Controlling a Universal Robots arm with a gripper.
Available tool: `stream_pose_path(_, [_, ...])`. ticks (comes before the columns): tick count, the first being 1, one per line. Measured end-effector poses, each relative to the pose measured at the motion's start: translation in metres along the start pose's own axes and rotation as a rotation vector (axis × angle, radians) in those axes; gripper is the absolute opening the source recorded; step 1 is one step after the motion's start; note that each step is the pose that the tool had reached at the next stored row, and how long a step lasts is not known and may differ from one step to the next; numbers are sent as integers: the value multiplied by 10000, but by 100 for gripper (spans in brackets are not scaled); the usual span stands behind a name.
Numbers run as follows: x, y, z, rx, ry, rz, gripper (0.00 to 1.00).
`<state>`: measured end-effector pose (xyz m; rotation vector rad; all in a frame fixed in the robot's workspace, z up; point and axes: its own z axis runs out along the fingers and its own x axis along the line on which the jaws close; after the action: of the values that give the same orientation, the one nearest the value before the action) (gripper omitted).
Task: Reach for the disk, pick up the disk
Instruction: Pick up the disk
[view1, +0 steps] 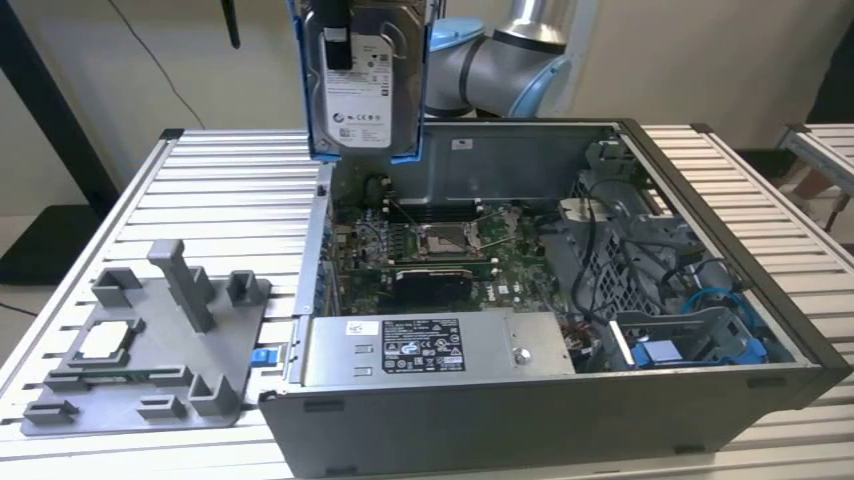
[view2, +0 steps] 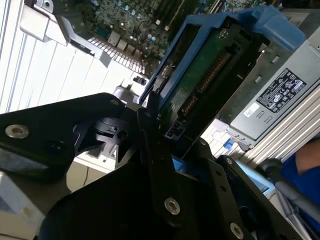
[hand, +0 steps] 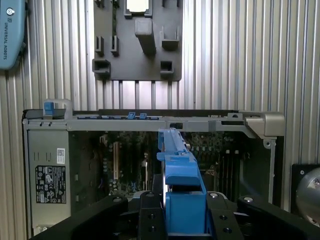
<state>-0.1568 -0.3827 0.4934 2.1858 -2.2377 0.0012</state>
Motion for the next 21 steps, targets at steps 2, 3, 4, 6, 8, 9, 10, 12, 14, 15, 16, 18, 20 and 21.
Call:
stream_pose_path(2, [25, 0, 1, -1, -1, 1, 0])
stream_pose_path(3, [42, -1, 1, -3, 0, 1, 0])
stream_pose_path(4, [59, -1, 1, -7, 0, 1, 0])
stream_pose_path(6, [101, -3, 2, -15, -1, 1, 0])
stream_pose_path(8, [146, -5, 2, -20, 0, 1, 0])
stream_pose_path(9, [167, -6, 2, -22, 0, 1, 0])
stream_pose_path(10, [186, -7, 2, -24, 0, 1, 0])
stream_pose_path(12, [223, -7, 3, -24, 0, 1, 0])
stream_pose_path(14, [260, -8, 2, -25, 1, 1, 0])
stream_pose_path(15, [280, -8, 4, -23, -1, 1, 0])
stream_pose_path(16, [300, -9, 3, -25, 0, 1, 0])
stream_pose_path(18, [326, -10, 3, -25, 0, 1, 0])
stream_pose_path(20, [328, -9, 4, -24, -1, 2, 0])
stream_pose_path(21, [328, -10, 3, -25, 0, 2, 0])
